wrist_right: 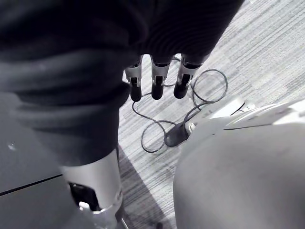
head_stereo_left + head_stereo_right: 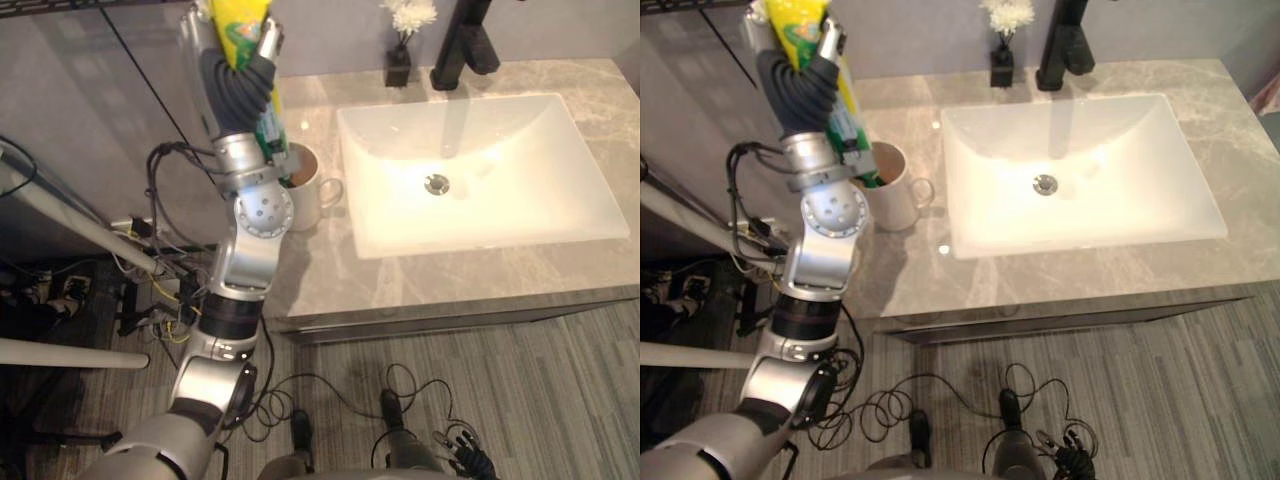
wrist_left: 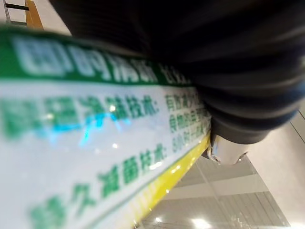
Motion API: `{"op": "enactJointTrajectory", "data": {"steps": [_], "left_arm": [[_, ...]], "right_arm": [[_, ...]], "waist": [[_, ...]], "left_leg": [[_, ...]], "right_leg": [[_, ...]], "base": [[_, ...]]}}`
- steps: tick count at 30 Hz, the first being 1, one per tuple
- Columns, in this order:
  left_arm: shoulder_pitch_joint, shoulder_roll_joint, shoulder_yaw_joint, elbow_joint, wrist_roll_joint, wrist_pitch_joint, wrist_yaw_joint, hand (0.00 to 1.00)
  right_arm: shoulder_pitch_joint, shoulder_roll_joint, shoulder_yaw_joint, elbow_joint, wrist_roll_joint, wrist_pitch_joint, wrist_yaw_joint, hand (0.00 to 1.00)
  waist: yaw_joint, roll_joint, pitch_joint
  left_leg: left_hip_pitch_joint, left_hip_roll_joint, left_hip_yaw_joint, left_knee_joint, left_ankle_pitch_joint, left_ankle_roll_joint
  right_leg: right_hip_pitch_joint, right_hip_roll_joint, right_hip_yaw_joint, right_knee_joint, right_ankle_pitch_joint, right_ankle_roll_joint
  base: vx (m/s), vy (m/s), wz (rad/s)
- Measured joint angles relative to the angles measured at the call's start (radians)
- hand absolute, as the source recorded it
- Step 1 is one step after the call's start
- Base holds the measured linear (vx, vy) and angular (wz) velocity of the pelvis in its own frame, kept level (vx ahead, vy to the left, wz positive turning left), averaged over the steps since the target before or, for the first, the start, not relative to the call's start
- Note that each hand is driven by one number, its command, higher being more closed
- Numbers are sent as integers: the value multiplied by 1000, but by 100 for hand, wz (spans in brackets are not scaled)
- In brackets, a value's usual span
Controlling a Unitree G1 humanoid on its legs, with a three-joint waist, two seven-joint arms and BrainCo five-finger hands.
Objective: Organize washtable
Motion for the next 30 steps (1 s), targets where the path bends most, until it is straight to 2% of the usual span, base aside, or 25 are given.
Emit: {"op": "enactJointTrajectory", "data": {"steps": [10, 30], "left_arm": [[-5, 0, -4, 0, 0, 0, 1, 100], [-40, -21, -41, 0, 0, 1, 2, 100]], "right_arm": [[0, 0, 7, -1, 2, -1, -1, 0], [0, 0, 12, -11, 8, -4, -18, 0]], "waist": [[-13, 0, 0], [-14, -2, 28]], "left_leg": [[0, -14, -1, 2, -1, 2], [-19, -17, -2, 8, -2, 3]], "right_leg": [[-1, -14, 2, 0, 4, 6], [-18, -16, 3, 0, 8, 7]], "base": [[13, -1, 0], [0, 0, 0]]}}
